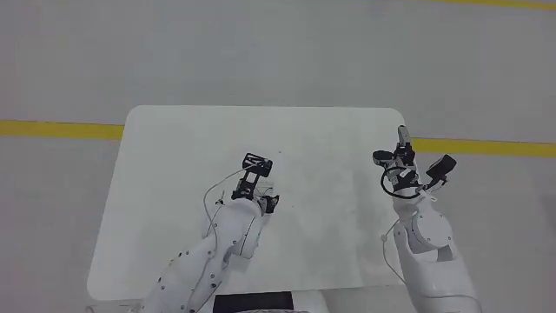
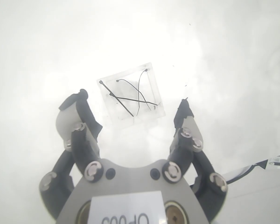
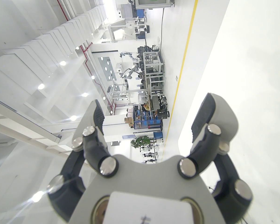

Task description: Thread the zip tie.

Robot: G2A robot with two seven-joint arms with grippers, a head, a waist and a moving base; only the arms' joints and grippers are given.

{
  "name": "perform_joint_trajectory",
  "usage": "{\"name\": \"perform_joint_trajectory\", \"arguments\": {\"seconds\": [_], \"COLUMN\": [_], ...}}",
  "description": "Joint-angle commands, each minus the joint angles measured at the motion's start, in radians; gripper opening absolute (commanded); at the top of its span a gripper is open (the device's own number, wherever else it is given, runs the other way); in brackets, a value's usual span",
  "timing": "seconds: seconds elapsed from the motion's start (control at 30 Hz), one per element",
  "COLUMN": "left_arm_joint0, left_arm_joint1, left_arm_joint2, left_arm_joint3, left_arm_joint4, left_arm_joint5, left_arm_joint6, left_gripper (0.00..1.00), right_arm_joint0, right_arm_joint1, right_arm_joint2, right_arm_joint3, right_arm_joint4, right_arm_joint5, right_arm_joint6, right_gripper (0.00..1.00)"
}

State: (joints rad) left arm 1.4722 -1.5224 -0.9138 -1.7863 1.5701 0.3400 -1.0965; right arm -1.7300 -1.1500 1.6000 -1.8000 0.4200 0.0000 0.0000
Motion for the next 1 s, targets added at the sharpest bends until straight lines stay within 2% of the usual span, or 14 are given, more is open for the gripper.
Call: {"name": "perform_joint_trajectory", "arguments": {"seconds": [0.0, 0.13, 0.27, 0.5, 0.6, 0.97], "left_arm_joint0": [-0.001, -0.001, -0.005, -0.015, -0.023, -0.082], "left_arm_joint1": [-0.003, -0.008, -0.012, -0.023, -0.027, -0.046], "left_arm_joint2": [-0.001, -0.003, -0.002, -0.006, -0.011, -0.013], "left_arm_joint3": [0.006, 0.017, 0.035, 0.076, 0.097, 0.208], "left_arm_joint4": [0.000, 0.000, 0.000, -0.007, -0.013, -0.059], "left_arm_joint5": [0.000, 0.000, 0.000, 0.000, 0.000, 0.000], "left_arm_joint6": [0.001, 0.003, 0.004, -0.006, -0.004, 0.004], "left_gripper": [0.39, 0.20, 0.13, 0.12, 0.15, 0.20], "right_arm_joint0": [0.000, 0.000, 0.000, 0.000, 0.000, 0.000], "right_arm_joint1": [0.000, 0.000, 0.000, 0.000, 0.000, 0.000], "right_arm_joint2": [0.000, 0.000, 0.000, 0.000, 0.000, 0.000], "right_arm_joint3": [0.000, 0.000, 0.000, 0.000, 0.000, 0.000], "right_arm_joint4": [0.000, 0.000, 0.000, 0.000, 0.000, 0.000], "right_arm_joint5": [0.000, 0.000, 0.000, 0.000, 0.000, 0.000], "right_arm_joint6": [0.000, 0.000, 0.000, 0.000, 0.000, 0.000], "right_gripper": [1.00, 1.00, 1.00, 1.00, 1.00, 1.00]}}
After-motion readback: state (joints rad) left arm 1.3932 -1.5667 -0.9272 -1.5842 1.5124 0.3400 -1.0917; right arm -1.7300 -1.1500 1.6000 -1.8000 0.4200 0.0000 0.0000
